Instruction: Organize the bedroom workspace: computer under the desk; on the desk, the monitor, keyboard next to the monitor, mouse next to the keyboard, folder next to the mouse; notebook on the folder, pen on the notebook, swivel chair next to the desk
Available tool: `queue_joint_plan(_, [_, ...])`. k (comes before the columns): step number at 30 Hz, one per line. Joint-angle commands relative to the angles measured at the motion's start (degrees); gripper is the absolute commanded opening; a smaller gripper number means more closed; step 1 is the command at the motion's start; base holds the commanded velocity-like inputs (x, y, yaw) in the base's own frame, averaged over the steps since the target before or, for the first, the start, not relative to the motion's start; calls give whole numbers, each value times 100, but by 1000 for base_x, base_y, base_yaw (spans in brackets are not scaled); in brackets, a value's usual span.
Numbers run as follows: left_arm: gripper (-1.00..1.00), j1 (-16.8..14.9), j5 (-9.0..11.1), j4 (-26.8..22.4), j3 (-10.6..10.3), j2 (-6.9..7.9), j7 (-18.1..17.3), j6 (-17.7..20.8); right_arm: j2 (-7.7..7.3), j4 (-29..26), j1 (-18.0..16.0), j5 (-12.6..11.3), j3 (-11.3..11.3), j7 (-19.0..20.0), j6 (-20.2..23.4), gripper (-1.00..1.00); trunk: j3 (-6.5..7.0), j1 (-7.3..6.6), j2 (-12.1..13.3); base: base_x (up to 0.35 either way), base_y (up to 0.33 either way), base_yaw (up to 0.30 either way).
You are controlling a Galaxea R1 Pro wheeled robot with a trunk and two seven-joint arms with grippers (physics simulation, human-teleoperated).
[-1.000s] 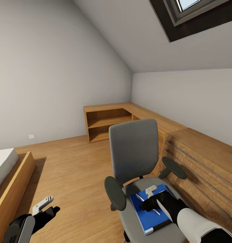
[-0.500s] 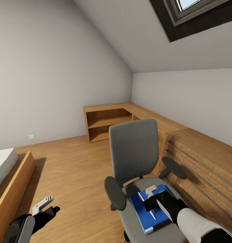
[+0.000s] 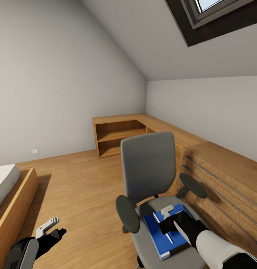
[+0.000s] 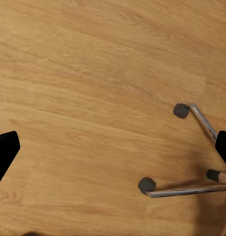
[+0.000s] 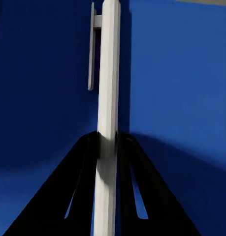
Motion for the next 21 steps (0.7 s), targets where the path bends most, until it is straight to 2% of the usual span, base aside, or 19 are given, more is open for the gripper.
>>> queue_joint_plan(1, [100, -6, 61, -6, 3, 0, 46, 22, -4, -12, -1, -34, 23, 8, 39, -100, -6, 0, -3, 0, 0, 0])
queue_joint_plan(5, [100, -5, 61, -6, 6, 0, 45, 18, -6, -12, -1, -34, 20, 9, 39, -100, -6, 0, -3, 0, 0, 0])
queue_joint_plan(21, [100, -6, 61, 19, 6, 0, 44, 7, -11, -24, -1, -39, 14, 9, 39, -100, 281, -352, 639, -6, 0, 0])
